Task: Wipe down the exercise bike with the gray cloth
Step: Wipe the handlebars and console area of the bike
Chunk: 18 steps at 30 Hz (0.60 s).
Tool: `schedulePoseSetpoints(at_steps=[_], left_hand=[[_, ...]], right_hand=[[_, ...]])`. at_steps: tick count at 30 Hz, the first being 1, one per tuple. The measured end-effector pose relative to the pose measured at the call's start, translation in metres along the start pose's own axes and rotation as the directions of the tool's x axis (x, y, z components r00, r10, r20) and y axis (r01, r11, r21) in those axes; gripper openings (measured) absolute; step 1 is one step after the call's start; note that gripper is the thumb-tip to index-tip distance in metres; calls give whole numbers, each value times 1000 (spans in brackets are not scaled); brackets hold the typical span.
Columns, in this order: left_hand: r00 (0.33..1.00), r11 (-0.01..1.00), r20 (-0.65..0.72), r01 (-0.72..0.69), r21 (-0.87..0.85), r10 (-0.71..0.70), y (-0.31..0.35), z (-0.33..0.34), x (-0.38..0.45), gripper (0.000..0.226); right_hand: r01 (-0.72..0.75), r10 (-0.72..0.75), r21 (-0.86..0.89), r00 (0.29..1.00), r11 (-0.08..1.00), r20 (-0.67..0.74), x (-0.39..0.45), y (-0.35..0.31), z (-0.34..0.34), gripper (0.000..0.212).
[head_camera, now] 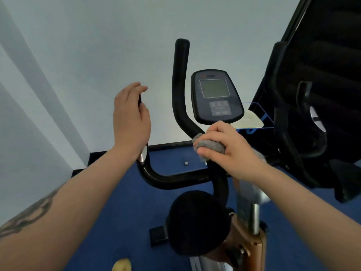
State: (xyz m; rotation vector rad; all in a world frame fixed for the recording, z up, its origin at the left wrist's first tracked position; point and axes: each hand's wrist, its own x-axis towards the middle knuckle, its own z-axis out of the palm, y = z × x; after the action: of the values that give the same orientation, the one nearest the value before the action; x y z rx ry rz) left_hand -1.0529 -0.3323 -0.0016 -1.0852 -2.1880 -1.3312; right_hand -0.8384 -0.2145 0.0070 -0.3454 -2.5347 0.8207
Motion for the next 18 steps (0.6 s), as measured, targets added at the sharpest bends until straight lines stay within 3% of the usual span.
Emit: schedulePoseSetpoints(at_steps=[4,8,11,16,18], left_hand=[[1000,1000,7,0,13,0,1,-2,-2,44],[1000,1000,-5,8,24,-8,5,-4,-4,45],[997,996,18,-76,44,76,10,-8,-3,43],[967,983,175,-180,-45,185,38,-7,-29,33],[915,961,295,-251,-117,275,45,-4,-54,32]], right_hand=[[-143,150,46,958,989,-243,4,-18,24,14],[-117,149,150,963,982,-225,-32,-11,27,12],[-156,184,133,956,979,-230,-19,-12,22,11],[-199,218,88,889,976,-403,-9,-22,36,10],[-171,175,43,918,984,-356,-31,-20,37,11]])
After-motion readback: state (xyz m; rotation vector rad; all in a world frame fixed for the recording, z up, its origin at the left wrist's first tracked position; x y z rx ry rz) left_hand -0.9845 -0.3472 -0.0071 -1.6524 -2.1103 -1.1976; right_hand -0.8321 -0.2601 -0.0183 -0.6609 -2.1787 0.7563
